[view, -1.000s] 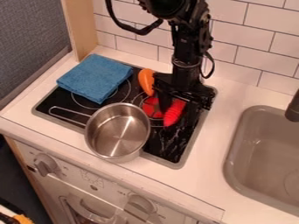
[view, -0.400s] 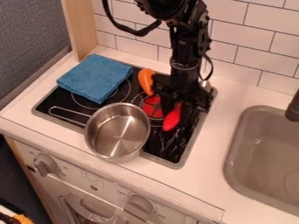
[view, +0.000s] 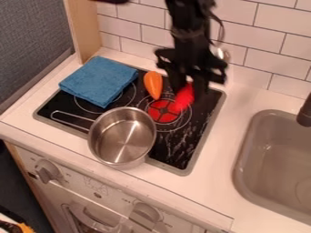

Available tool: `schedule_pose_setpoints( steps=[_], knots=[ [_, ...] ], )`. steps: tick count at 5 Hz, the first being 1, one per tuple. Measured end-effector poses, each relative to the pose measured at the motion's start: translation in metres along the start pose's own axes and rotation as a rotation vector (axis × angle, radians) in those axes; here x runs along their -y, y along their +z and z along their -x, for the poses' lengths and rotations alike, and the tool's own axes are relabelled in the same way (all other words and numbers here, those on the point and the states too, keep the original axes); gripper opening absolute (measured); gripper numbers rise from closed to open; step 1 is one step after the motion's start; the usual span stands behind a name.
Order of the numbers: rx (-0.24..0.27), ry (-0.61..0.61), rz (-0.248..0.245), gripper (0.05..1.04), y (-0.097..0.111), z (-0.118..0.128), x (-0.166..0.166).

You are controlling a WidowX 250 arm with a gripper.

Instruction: Pick the red spoon from the right burner and put above the blue cloth

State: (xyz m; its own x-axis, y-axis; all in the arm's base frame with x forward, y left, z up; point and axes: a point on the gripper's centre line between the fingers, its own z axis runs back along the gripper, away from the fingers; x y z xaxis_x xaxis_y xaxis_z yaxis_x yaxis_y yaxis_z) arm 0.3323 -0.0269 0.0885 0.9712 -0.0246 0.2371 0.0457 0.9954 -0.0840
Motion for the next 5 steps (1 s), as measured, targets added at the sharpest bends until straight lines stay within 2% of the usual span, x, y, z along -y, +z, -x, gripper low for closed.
schedule_pose_setpoints(
  steps=[1,3,5],
  knots=[
    [0.011,0.079,-0.027,0.430,0.012,0.016,-0.048],
    [-0.039,0.127,-0.145,0.429,0.013,0.039,-0.130],
    [-0.087,0.128,-0.202,0.429,-0.001,0.024,-0.162]
  ],
)
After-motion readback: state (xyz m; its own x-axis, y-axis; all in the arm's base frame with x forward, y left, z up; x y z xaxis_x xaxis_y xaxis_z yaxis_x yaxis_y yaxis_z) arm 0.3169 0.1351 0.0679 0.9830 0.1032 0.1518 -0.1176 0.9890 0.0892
